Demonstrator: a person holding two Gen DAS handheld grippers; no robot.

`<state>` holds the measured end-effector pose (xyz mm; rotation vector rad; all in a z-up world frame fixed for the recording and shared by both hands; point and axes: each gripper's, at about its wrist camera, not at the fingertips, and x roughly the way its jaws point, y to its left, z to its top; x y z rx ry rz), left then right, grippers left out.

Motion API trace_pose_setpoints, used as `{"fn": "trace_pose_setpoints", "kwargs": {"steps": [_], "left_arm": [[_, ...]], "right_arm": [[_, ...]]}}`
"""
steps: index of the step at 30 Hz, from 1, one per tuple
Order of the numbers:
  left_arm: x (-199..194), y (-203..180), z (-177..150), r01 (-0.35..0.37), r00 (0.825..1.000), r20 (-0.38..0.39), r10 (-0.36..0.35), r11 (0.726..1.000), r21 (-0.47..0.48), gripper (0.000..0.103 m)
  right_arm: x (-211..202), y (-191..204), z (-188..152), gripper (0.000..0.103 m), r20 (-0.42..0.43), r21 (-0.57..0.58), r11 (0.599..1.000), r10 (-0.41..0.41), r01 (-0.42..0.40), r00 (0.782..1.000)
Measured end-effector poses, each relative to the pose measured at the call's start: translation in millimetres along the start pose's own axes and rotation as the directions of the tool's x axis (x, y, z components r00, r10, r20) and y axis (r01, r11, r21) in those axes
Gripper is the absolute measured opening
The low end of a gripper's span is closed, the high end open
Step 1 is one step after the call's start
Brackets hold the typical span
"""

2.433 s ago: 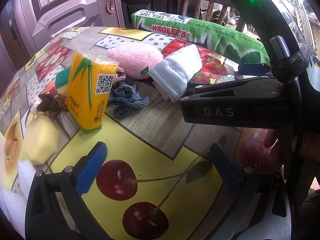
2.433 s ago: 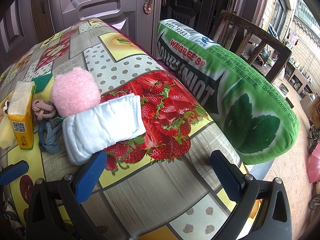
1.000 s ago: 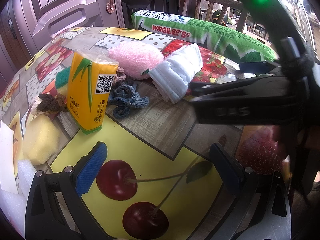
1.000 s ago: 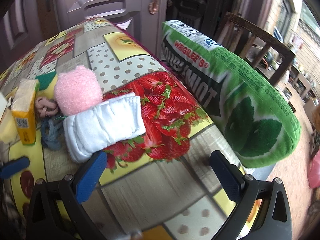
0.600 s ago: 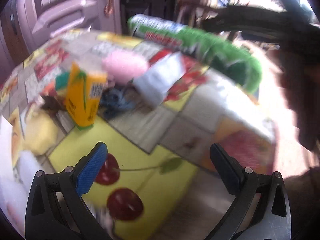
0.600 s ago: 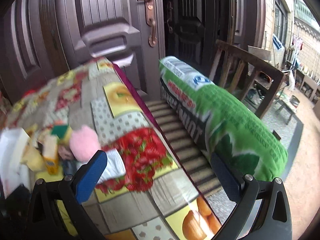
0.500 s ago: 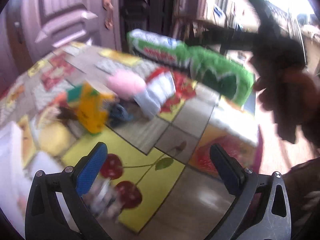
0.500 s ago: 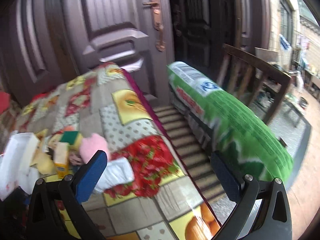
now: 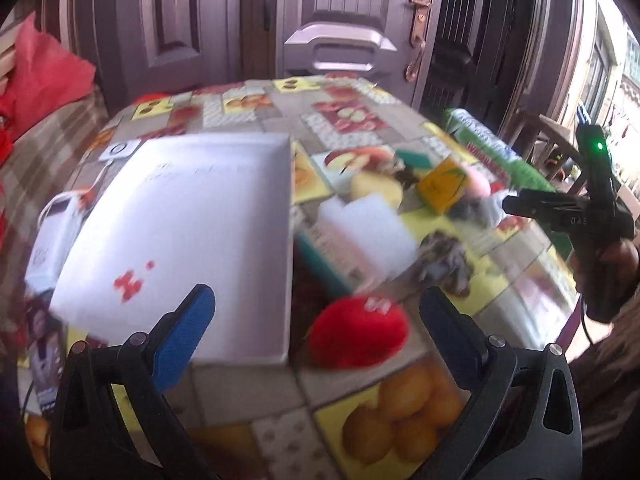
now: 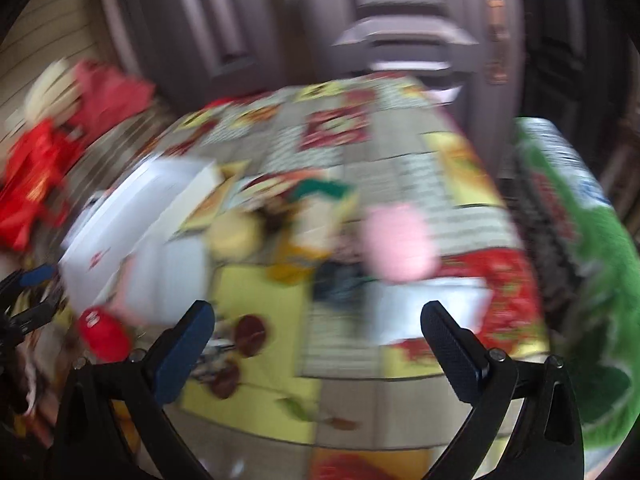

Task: Organize soft objects
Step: 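Grasp the red plush ball with the left tool while the right tool grasps the cow-print cloth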

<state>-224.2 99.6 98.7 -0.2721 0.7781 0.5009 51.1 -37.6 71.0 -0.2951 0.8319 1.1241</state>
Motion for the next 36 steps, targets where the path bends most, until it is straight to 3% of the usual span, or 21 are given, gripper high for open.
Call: {"fn": "trace_pose_setpoints", "kwargs": {"steps": [3, 6, 8, 12, 17, 20, 23, 25, 26, 27, 31, 36], "left_arm": [[1, 2, -9, 0.008, 0.999, -0.035, -0.008, 1.000, -0.003, 0.103], [11, 2, -11, 0.045, 0.996, -0.072, -0.046, 0.999, -0.011, 0.103], [18, -6, -9, 0.069, 0.994, -0.082, -0.068, 0.998, 0.010, 0.103], [34, -22, -2, 0.082, 0.994, -0.074, -0.076, 0.994, 0.078, 0.103], [58, -44, 6, 0.047, 0.993, -0.113, -0.027, 0.984, 0.173, 0.102], [69, -51, 1, 0.063, 0.987, -0.160, -0.030, 0.978, 0.201, 0.101], [73, -57, -7, 0.079, 0.979, -0.198, -0.036, 0.973, 0.217, 0.090], [71, -59, -11, 0.063, 0.982, -0.188, -0.017, 0.969, 0.238, 0.072], [70, -58, -10, 0.052, 0.984, -0.179, -0.009, 0.970, 0.236, 0.057], [69, -54, -8, 0.047, 0.984, -0.176, -0.008, 0.974, 0.220, 0.055], [62, -35, 2, 0.086, 0.984, -0.165, -0.068, 0.991, 0.104, 0.052], [31, -28, 24, 0.085, 0.995, -0.058, -0.081, 0.995, 0.055, 0.052]], "right_arm": [[19, 31, -2, 0.100, -0.044, -0.103, 0.992, 0.071, -0.075, 0.997], [39, 57, -5, 0.085, -0.116, -0.189, 0.973, 0.115, -0.135, 0.987], [59, 69, -9, 0.072, -0.177, -0.217, 0.963, 0.120, -0.158, 0.977], [75, 74, -18, 0.033, -0.253, -0.199, 0.959, 0.150, -0.204, 0.956], [61, 60, -21, 0.030, -0.244, -0.181, 0.964, 0.150, -0.197, 0.958], [51, 45, -17, 0.030, -0.213, -0.131, 0.977, 0.141, -0.171, 0.967], [36, 36, -13, 0.030, -0.180, -0.100, 0.982, 0.141, -0.161, 0.973], [27, 29, -10, 0.030, -0.152, -0.078, 0.981, 0.162, -0.175, 0.975], [24, 28, -9, 0.030, -0.144, -0.070, 0.982, 0.166, -0.177, 0.976], [21, 26, -7, 0.030, -0.133, -0.062, 0.982, 0.167, -0.176, 0.977], [9, 22, 3, 0.030, -0.083, -0.038, 0.984, 0.173, -0.176, 0.981], [-16, 20, 26, 0.030, 0.027, -0.015, 0.984, 0.177, -0.176, 0.984]]}}
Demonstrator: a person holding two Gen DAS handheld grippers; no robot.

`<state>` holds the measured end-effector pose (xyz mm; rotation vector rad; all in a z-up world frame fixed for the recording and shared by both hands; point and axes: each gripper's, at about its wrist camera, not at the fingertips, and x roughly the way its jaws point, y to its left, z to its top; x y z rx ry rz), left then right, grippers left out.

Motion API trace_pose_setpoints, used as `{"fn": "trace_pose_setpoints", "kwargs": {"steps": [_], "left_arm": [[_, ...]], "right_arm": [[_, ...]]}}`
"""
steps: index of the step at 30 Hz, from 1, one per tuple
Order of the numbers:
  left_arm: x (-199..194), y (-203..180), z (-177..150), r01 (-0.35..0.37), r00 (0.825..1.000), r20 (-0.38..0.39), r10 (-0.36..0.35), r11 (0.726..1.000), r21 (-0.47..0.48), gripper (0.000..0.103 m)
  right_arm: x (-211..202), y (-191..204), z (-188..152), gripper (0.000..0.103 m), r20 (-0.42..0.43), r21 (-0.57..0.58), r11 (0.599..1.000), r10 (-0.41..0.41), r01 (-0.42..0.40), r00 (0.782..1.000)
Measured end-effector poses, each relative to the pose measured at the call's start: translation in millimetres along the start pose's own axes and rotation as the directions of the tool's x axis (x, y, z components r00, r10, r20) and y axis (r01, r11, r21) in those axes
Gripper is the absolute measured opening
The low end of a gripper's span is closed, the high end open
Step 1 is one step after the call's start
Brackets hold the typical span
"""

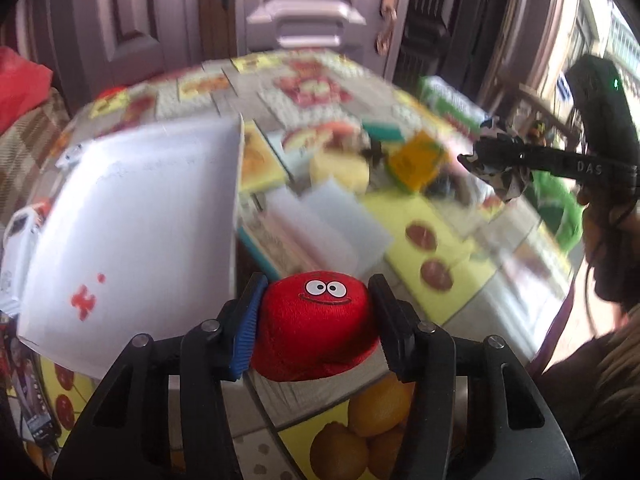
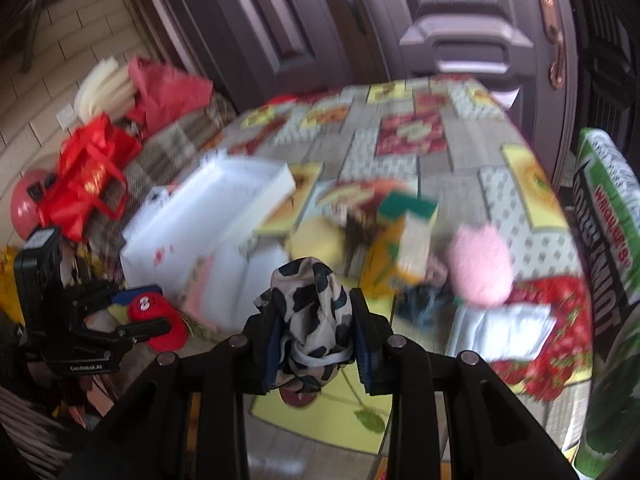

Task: Organize soft objects
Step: 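Grasp the red plush ball with the left tool while the right tool grasps the cow-print cloth, then release the red plush into the white tray with the left tool while the right tool releases the cow-print cloth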

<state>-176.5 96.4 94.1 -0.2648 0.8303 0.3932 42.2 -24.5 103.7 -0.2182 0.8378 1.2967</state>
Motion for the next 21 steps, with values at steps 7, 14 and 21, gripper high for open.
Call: {"fn": "trace_pose_setpoints", "kwargs": {"steps": [7, 14, 21], "left_arm": [[-73, 6, 69, -0.053, 0.968, 0.246, 0.058, 0.998, -0.025, 0.052], [-124, 17, 104, -0.112, 0.904, 0.406, 0.138, 0.990, -0.087, 0.052], [-143, 39, 94, -0.133, 0.882, 0.437, 0.174, 0.983, -0.124, 0.052]], "right_arm": [[-55, 32, 60, 0.030, 0.249, -0.050, 0.999, 0.030, -0.018, 0.968], [-101, 65, 100, 0.030, 0.452, -0.033, 0.999, 0.047, -0.036, 0.891], [-100, 83, 100, 0.030, 0.473, -0.029, 0.999, 0.037, -0.026, 0.880]]}}
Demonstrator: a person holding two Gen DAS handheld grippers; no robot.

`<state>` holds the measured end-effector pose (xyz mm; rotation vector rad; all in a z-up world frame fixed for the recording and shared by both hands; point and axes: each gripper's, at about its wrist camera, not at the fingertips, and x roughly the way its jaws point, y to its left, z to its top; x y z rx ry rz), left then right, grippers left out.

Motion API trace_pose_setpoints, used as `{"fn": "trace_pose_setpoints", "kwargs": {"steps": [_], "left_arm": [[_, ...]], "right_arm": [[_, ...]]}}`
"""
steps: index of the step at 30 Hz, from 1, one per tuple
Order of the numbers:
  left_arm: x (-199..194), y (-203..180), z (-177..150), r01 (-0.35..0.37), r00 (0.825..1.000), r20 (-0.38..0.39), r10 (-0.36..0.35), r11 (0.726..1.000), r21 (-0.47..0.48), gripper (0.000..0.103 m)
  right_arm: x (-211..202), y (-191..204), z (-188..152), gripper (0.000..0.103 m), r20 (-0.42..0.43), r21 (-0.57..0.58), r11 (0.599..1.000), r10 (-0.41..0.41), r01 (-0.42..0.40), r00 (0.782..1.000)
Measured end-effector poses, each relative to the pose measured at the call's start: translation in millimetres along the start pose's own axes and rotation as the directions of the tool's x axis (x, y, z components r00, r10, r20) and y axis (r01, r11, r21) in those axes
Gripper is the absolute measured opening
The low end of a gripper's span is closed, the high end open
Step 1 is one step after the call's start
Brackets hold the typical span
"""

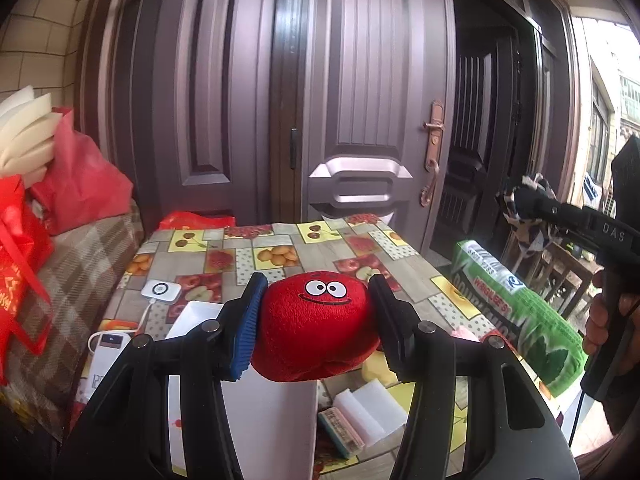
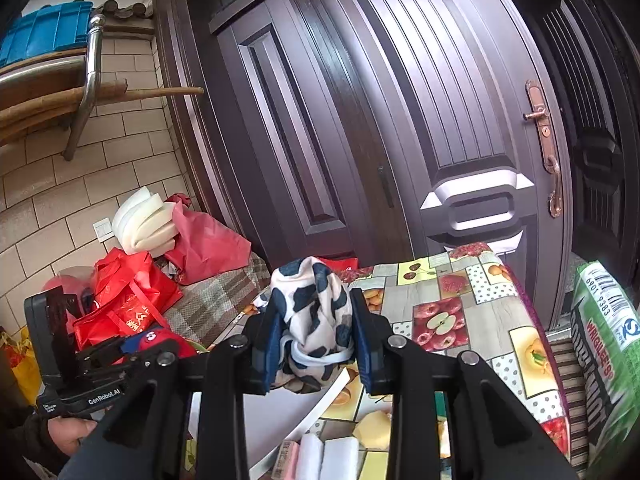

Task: Organize soft objects
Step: 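Release the red plush into the white tray with the left tool while the right tool releases the cow-print cloth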

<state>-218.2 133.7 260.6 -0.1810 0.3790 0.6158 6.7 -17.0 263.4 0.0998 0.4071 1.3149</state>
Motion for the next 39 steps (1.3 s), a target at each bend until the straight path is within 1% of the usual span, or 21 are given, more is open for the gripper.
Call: {"fn": "trace_pose_setpoints", "kwargs": {"steps": [10, 12, 15, 20, 22, 24, 28, 31, 35, 39], "left_arm": [[-4, 24, -4, -0.029, 1.000, 0.008, 0.029, 0.999, -0.027, 0.052], [-3, 30, -4, -0.038, 0.999, 0.008, 0.039, 0.999, -0.025, 0.052], [-2, 35, 5, -0.063, 0.998, 0.027, 0.063, 0.998, 0.000, 0.052], [-1, 44, 30, -0.090, 0.993, 0.074, 0.089, 0.996, 0.007, 0.052], [-1, 49, 30, -0.095, 0.993, 0.073, 0.096, 0.995, -0.019, 0.052], [3, 56, 25, -0.097, 0.994, 0.051, 0.099, 0.994, -0.039, 0.052], [20, 70, 11, -0.128, 0.992, -0.026, 0.127, 0.990, -0.059, 0.052], [29, 78, 3, -0.145, 0.989, -0.055, 0.141, 0.987, -0.072, 0.052], [40, 86, -4, -0.153, 0.986, -0.082, 0.146, 0.985, -0.076, 0.052], [54, 92, -12, -0.163, 0.981, -0.122, 0.153, 0.983, -0.083, 0.052]], "right_arm": [[4, 12, -1, 0.031, 0.002, -0.009, 1.000, -0.015, 0.015, 1.000], [7, 16, -2, 0.031, -0.002, -0.015, 1.000, -0.014, 0.014, 1.000], [13, 23, 2, 0.031, -0.008, -0.031, 0.999, -0.011, 0.011, 1.000], [26, 47, 28, 0.031, 0.023, -0.063, 0.997, 0.039, -0.038, 0.999], [32, 60, 33, 0.032, 0.032, -0.078, 0.996, 0.053, -0.050, 0.998], [38, 69, 30, 0.032, 0.025, -0.090, 0.994, 0.061, -0.058, 0.998], [62, 76, 12, 0.032, -0.038, -0.072, 0.995, 0.067, -0.070, 0.997], [82, 77, -3, 0.032, -0.099, -0.055, 0.996, 0.068, -0.074, 0.993], [103, 82, -17, 0.032, -0.160, -0.079, 0.994, 0.063, -0.076, 0.985], [124, 88, -31, 0.032, -0.228, -0.086, 0.992, 0.073, -0.094, 0.971]]}}
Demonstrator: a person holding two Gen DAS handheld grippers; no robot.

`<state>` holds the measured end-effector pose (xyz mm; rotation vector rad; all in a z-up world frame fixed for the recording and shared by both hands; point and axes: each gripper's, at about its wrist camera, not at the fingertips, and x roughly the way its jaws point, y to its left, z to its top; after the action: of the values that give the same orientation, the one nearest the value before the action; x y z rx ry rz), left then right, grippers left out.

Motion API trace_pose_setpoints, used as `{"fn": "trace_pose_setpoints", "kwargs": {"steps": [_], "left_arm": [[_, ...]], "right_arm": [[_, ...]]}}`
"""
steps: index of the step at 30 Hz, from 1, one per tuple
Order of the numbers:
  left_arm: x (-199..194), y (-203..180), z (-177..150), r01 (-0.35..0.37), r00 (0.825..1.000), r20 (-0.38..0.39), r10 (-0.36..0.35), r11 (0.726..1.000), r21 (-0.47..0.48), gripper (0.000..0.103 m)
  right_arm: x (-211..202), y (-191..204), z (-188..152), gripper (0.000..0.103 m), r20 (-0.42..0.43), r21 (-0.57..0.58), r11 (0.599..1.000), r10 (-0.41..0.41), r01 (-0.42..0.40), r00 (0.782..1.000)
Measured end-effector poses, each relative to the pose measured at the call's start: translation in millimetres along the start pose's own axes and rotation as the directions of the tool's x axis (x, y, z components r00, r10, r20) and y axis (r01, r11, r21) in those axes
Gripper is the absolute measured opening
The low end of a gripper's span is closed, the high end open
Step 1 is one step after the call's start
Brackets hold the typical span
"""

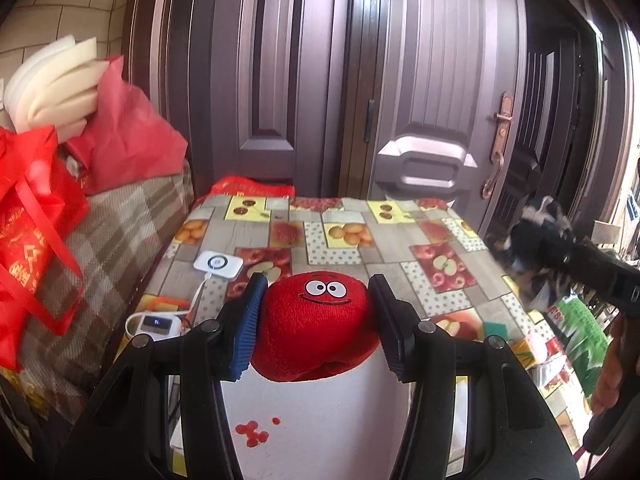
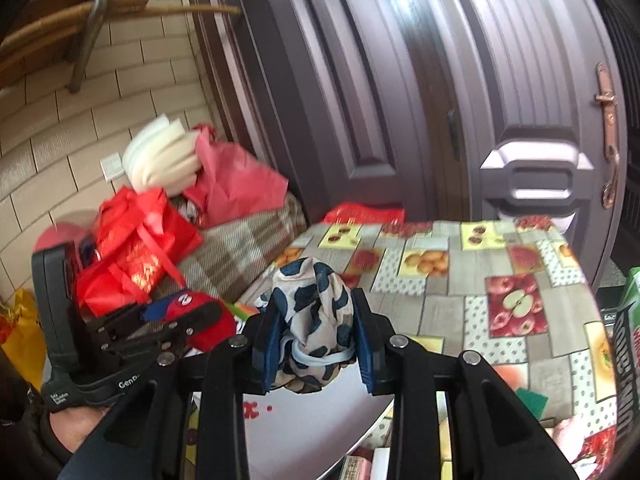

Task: Organize soft objects
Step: 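Release the red plush into the white tray with the left tool while the right tool releases the cow-print cloth, then move both tools back over the remaining items on the table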

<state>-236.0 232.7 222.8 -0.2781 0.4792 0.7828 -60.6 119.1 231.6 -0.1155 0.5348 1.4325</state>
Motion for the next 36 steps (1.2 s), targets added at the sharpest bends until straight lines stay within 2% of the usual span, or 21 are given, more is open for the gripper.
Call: {"fn": "trace_pose_setpoints", "kwargs": {"steps": [6, 10, 15, 19, 22, 24, 25, 26, 27, 28, 30, 36], "left_arm": [[28, 14, -13, -0.015, 0.997, -0.076, 0.013, 0.999, -0.030, 0.052], [51, 21, -27, -0.025, 0.990, -0.141, 0.019, 0.999, -0.039, 0.052], [79, 29, -46, -0.023, 0.973, -0.229, 0.009, 0.998, -0.059, 0.053], [100, 36, -61, -0.042, 0.956, -0.291, 0.019, 0.996, -0.073, 0.053], [114, 41, -74, -0.054, 0.940, -0.340, 0.016, 0.993, -0.102, 0.054], [118, 45, -81, -0.074, 0.936, -0.350, 0.030, 0.991, -0.111, 0.061], [120, 46, -81, -0.083, 0.935, -0.352, 0.039, 0.990, -0.113, 0.065], [121, 48, -83, -0.097, 0.935, -0.351, 0.051, 0.989, -0.114, 0.082], [122, 51, -83, -0.108, 0.935, -0.349, 0.061, 0.987, -0.117, 0.096], [120, 55, -83, -0.125, 0.938, -0.339, 0.075, 0.984, -0.126, 0.101], [118, 61, -82, -0.139, 0.941, -0.328, 0.089, 0.981, -0.133, 0.103], [108, 73, -79, -0.176, 0.944, -0.309, 0.116, 0.969, -0.174, 0.103]], "right_arm": [[40, 5, -20, 0.032, -0.123, -0.019, 1.000, 0.020, -0.022, 0.992], [68, 2, -43, 0.032, -0.226, -0.003, 1.000, 0.024, -0.026, 0.974], [104, -4, -69, 0.033, -0.350, 0.006, 1.000, 0.030, -0.030, 0.936], [128, -3, -85, 0.033, -0.417, -0.013, 1.000, 0.016, -0.023, 0.909], [138, 3, -93, 0.033, -0.435, -0.052, 0.999, -0.013, -0.011, 0.900], [140, 8, -95, 0.033, -0.435, -0.080, 0.997, -0.019, -0.018, 0.900], [141, 12, -96, 0.041, -0.435, -0.102, 0.995, -0.026, -0.021, 0.900], [143, 14, -96, 0.049, -0.436, -0.120, 0.993, -0.032, -0.023, 0.900], [143, 17, -97, 0.074, -0.434, -0.137, 0.990, -0.039, -0.024, 0.900], [143, 18, -98, 0.091, -0.431, -0.151, 0.988, -0.047, -0.020, 0.901], [142, 21, -100, 0.103, -0.416, -0.170, 0.985, -0.056, -0.017, 0.908], [131, 19, -95, 0.103, -0.378, -0.166, 0.986, -0.072, 0.009, 0.923]]}}
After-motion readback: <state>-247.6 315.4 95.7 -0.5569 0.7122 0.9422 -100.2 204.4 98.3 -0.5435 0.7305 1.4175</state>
